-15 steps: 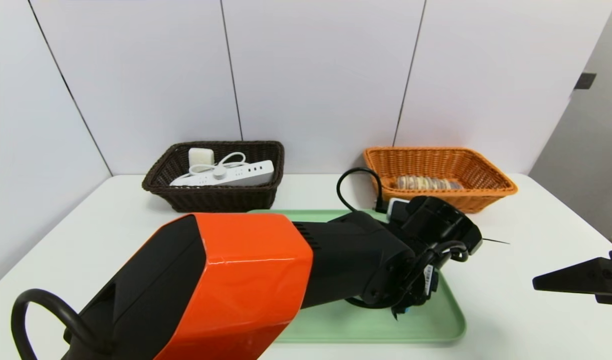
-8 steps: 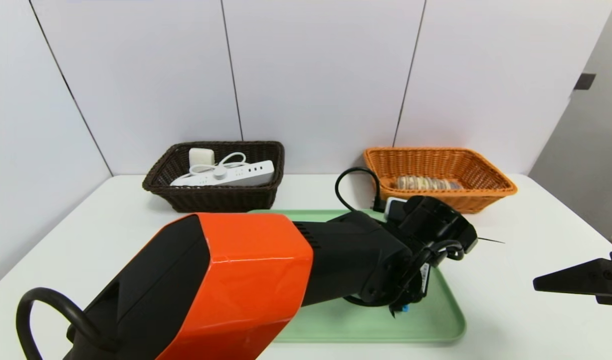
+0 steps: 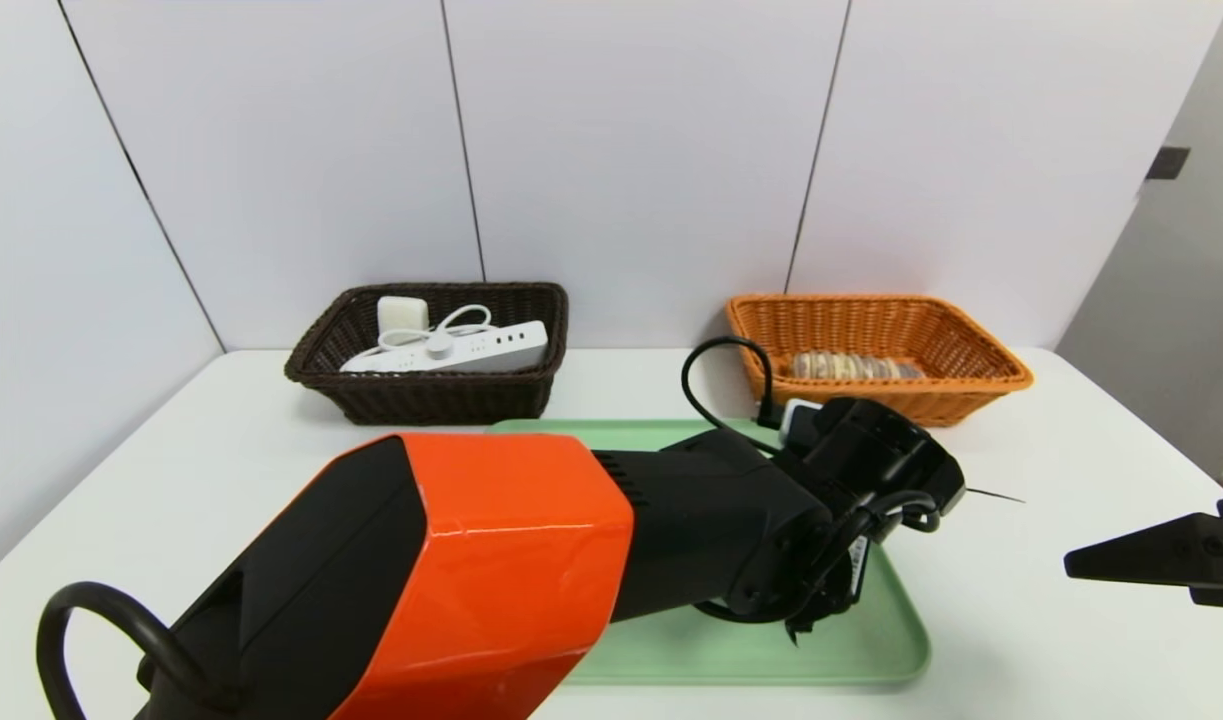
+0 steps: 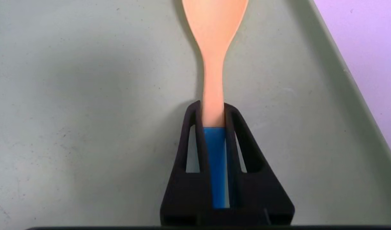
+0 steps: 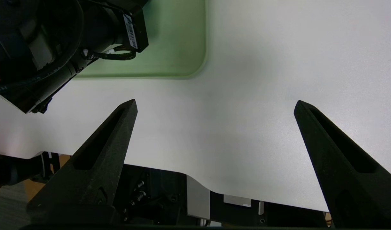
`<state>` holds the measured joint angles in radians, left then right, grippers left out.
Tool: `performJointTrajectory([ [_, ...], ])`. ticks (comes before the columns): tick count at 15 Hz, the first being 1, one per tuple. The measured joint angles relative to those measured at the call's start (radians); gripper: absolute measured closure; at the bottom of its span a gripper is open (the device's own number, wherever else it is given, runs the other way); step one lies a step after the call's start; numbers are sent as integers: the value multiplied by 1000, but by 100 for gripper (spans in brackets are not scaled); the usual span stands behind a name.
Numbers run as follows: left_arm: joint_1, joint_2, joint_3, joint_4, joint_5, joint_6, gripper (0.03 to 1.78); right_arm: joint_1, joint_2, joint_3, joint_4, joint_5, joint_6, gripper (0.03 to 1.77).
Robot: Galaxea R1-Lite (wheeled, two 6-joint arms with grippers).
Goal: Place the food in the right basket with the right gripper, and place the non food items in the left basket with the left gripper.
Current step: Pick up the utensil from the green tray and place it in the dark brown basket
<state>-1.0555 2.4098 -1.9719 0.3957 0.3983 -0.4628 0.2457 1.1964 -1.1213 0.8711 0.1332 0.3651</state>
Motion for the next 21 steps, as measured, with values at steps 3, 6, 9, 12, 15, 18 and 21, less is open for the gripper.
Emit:
performJointTrajectory([
  [3, 0, -1, 0, 2, 2, 9, 162, -10, 2, 0, 0, 5, -1, 10],
  [6, 1, -12, 1, 7, 13, 22, 162, -13, 3, 1, 0, 2, -1, 10],
  [9, 3, -50, 2, 17, 21, 50, 162, -23, 3, 1, 0, 6, -2, 10],
  [12, 13, -108, 1, 44, 24, 71, 162, -27, 3, 1, 0, 6, -1, 10],
  [15, 38, -179, 2, 89, 26, 84, 162, -30, 3, 1, 1, 7, -2, 10],
  [18, 116, -271, 4, 141, 26, 130, 162, -31, 3, 0, 0, 8, -3, 10],
  [21, 258, -358, 9, 203, 16, 237, 162, -31, 3, -4, -2, 6, -5, 10],
])
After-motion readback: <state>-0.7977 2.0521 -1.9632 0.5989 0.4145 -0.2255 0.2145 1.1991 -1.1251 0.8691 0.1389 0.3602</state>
